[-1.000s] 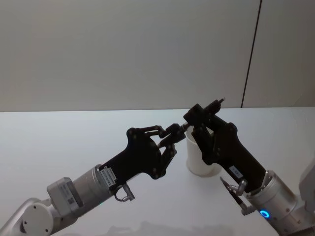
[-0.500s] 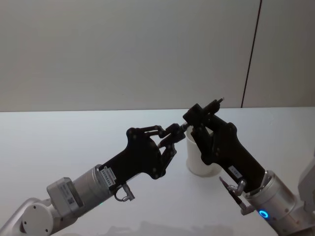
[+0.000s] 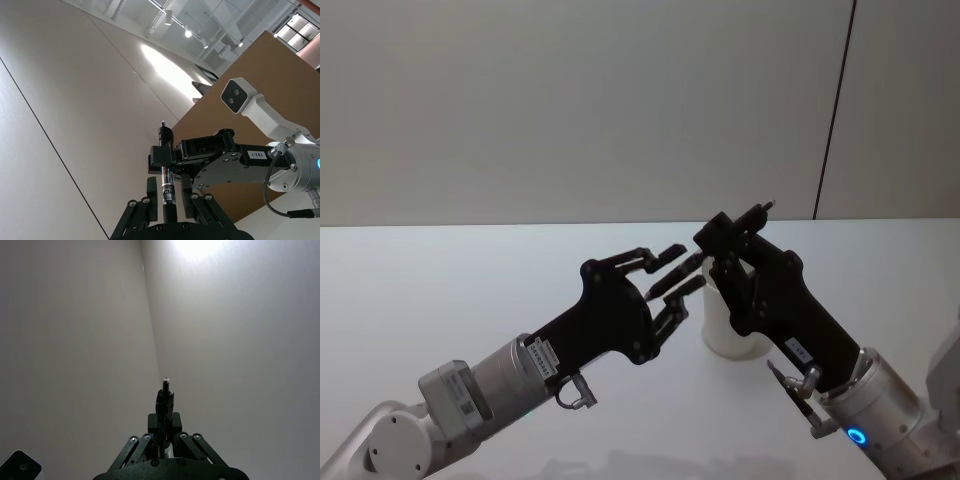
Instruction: Place the pen into the pen holder.
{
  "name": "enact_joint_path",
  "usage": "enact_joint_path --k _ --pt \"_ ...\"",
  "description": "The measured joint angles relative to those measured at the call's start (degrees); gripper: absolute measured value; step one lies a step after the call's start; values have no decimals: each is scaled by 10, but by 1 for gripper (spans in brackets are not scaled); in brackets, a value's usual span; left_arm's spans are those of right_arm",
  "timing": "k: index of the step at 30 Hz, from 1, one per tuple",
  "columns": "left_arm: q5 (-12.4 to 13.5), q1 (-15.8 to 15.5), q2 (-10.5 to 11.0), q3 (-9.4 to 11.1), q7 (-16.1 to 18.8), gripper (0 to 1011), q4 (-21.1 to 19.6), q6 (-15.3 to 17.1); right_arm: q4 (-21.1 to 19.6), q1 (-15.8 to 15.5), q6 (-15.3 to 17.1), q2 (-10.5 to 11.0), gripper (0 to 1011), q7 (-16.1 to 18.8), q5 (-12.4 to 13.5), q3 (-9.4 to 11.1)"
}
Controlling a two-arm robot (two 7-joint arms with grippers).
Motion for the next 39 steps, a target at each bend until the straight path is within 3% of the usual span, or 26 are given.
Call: enact_joint_path --k 2,5,23,30,39 --pt "0 0 0 0 0 345 0 0 0 0 0 0 135 0 0 0" --pt "0 0 0 0 0 488 0 0 1 0 -1 0 135 0 0 0" --pt "0 0 0 0 0 987 0 0 0 0 -8 0 135 1 3 -2" --pt "0 0 0 0 0 1003 0 0 -3 -2 -11 2 135 -4 -3 -1" --pt "0 0 0 0 0 1003 0 0 -18 -9 -20 15 135 -43 -42 7"
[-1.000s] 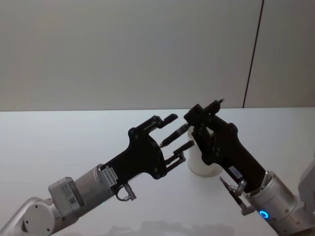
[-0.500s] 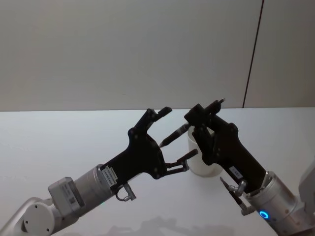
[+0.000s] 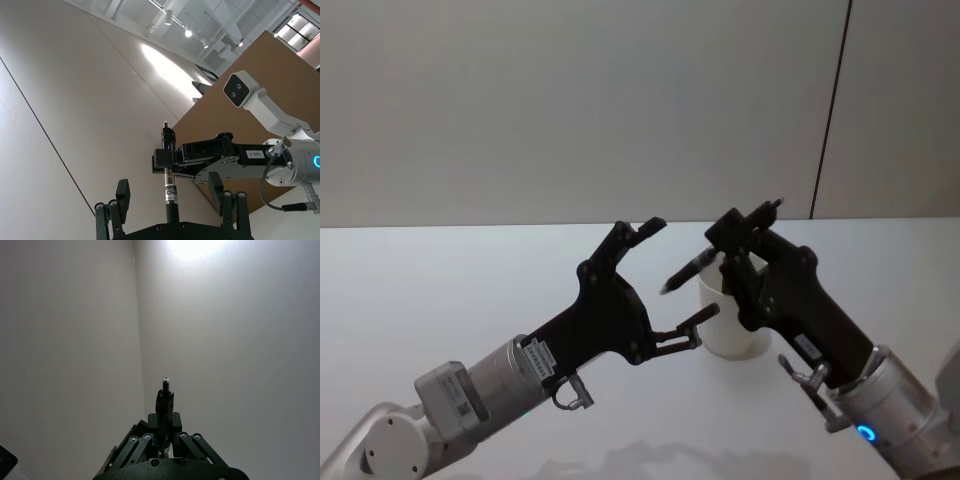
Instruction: Place the pen into the pen holder.
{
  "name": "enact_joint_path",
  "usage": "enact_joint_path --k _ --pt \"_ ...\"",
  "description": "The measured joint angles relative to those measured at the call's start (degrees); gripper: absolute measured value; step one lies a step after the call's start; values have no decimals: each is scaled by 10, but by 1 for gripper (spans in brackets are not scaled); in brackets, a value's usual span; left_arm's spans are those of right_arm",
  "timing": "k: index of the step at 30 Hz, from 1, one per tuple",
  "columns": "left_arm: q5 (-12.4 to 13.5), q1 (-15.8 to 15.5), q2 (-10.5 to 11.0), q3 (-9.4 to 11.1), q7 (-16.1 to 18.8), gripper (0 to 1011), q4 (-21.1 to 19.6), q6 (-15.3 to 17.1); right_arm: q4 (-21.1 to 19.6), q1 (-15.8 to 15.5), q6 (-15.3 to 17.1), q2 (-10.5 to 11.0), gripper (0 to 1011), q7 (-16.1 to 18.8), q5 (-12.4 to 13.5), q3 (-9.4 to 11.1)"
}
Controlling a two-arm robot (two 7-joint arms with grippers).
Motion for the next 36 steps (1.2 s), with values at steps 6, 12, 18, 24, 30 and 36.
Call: enact_joint_path --k 6,12,18,24,30,36 --pt "0 0 0 0 0 1003 0 0 -16 -7 -4 14 135 -40 -35 9" --pt "0 0 0 0 0 1003 0 0 -33 -15 -4 29 135 -84 -77 20" --pt "0 0 0 0 0 1003 0 0 -49 -21 3 43 135 -133 -124 30" --pt "0 0 0 0 0 1003 0 0 -62 -26 13 53 135 -176 -164 40" --pt "0 0 0 0 0 1003 0 0 -69 -27 26 63 135 -220 -206 52" --pt "0 0 0 0 0 1003 0 0 -66 -21 31 66 135 -242 -228 60"
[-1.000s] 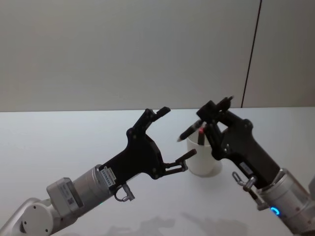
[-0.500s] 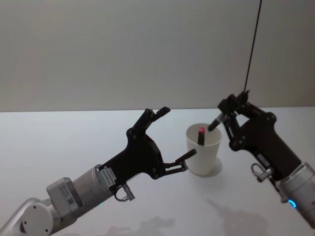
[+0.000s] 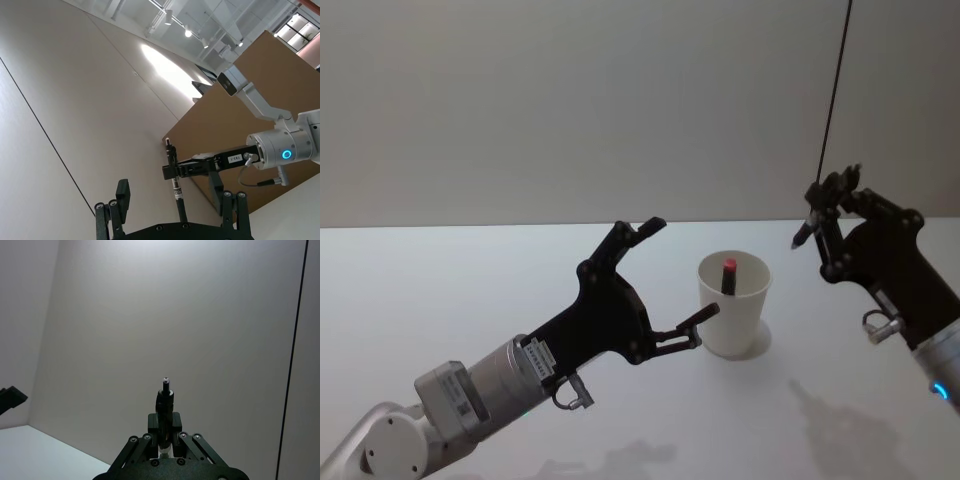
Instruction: Place the pen into the pen holder.
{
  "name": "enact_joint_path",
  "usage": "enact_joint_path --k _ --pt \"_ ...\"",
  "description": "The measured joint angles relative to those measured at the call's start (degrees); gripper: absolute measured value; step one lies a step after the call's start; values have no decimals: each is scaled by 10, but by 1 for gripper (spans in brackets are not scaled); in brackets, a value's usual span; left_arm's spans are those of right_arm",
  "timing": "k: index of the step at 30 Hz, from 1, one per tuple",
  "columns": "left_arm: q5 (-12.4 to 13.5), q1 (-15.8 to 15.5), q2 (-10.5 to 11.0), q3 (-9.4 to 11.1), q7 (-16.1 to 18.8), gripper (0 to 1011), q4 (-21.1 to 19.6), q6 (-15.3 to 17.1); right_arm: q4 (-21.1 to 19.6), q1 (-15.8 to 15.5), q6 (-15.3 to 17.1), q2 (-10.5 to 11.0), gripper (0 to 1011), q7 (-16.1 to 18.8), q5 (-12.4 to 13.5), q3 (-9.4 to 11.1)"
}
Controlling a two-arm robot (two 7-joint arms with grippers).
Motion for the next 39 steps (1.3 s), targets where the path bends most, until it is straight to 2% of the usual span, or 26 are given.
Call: enact_joint_path --k 7,16,30,39 --pt "0 0 0 0 0 1003 0 0 14 10 2 -1 135 -10 -13 5" --pt "0 0 0 0 0 1003 0 0 49 29 6 -11 135 -7 -14 8" --pt "0 0 0 0 0 1003 0 0 142 76 10 -39 135 31 12 5" --pt "0 0 0 0 0 1003 0 0 197 106 0 -57 135 63 30 0"
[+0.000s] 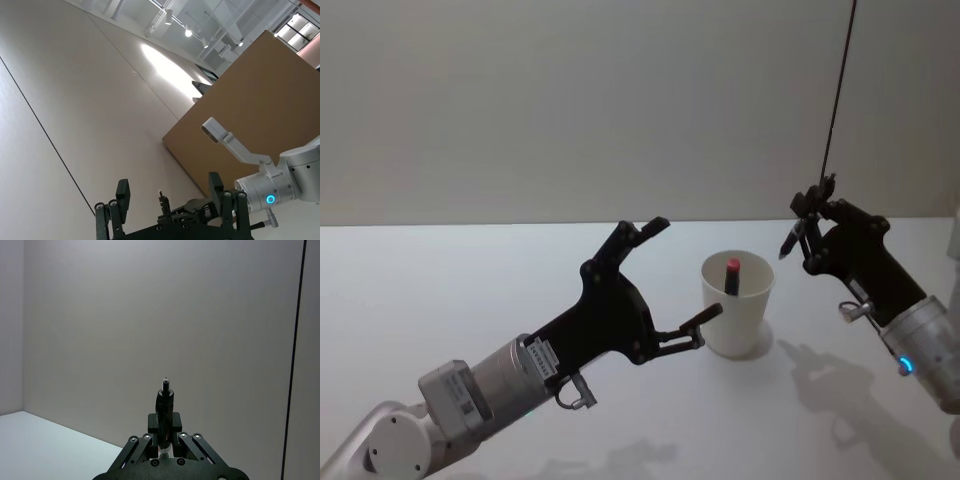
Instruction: Place the pen into the pen holder.
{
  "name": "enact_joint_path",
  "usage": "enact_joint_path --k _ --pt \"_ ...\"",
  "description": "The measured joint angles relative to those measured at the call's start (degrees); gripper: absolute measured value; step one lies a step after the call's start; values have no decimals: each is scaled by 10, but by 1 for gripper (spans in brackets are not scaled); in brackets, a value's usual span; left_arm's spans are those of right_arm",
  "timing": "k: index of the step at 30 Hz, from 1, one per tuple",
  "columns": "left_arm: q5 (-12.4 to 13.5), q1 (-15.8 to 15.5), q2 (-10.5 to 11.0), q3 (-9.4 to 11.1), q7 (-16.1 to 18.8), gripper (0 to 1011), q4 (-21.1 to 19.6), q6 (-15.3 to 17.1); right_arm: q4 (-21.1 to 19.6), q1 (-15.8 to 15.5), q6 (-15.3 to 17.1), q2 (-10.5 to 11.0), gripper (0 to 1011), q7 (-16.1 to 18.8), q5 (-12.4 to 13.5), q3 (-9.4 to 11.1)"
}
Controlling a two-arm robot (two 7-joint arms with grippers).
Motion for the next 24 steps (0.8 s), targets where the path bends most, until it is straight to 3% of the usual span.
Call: enact_joint_path --k 15,24 --pt "0 0 0 0 0 1003 0 0 64 39 -17 -23 135 37 11 -7" --pt "0 0 0 0 0 1003 0 0 86 56 0 -32 135 41 0 -11"
